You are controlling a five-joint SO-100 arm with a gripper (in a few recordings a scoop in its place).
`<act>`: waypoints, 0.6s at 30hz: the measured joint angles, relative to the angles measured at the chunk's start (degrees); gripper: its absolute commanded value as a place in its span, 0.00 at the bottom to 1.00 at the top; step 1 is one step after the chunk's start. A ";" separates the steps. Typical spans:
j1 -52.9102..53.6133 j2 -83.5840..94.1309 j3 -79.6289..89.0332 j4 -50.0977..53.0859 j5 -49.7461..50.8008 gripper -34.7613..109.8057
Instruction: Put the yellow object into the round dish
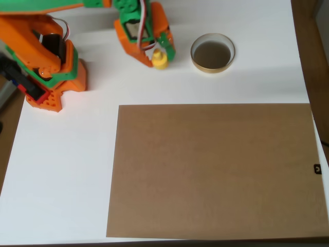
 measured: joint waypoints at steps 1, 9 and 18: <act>-0.88 -1.32 -1.32 0.18 -0.35 0.24; -5.80 -13.71 -13.27 2.37 -0.79 0.24; -8.96 -26.19 -22.59 0.35 0.26 0.24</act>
